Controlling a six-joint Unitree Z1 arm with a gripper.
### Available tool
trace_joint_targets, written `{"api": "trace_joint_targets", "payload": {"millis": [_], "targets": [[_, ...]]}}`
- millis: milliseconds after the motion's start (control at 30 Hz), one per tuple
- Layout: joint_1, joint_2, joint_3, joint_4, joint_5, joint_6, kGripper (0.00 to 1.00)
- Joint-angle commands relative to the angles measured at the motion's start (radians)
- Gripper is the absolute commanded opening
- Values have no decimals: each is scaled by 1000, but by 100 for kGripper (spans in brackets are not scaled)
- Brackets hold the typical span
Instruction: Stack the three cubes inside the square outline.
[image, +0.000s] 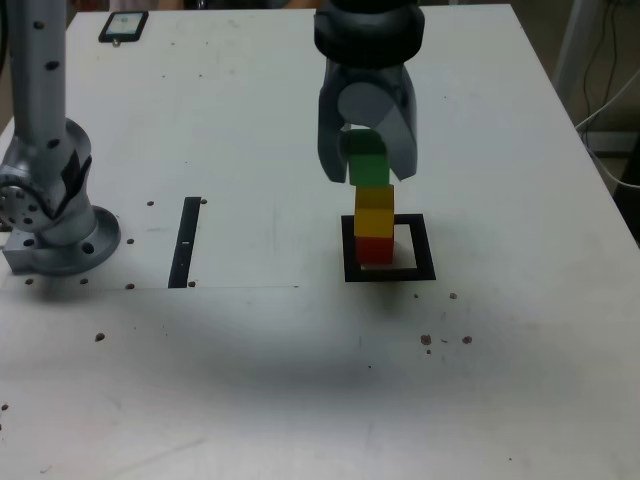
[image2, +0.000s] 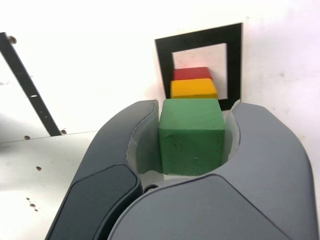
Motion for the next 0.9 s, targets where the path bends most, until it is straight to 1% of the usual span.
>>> {"api": "trace_joint_targets", "payload": {"millis": [0, 367, 633, 767, 867], "targets": [[-2, -8, 6, -1, 4, -4, 3], [-23, 6, 25, -29, 4, -30, 3], [-32, 29, 20, -40, 2, -37, 7], [-32, 35, 21, -41, 1, -37, 11], [-32, 36, 21, -39, 0, -37, 21]]}}
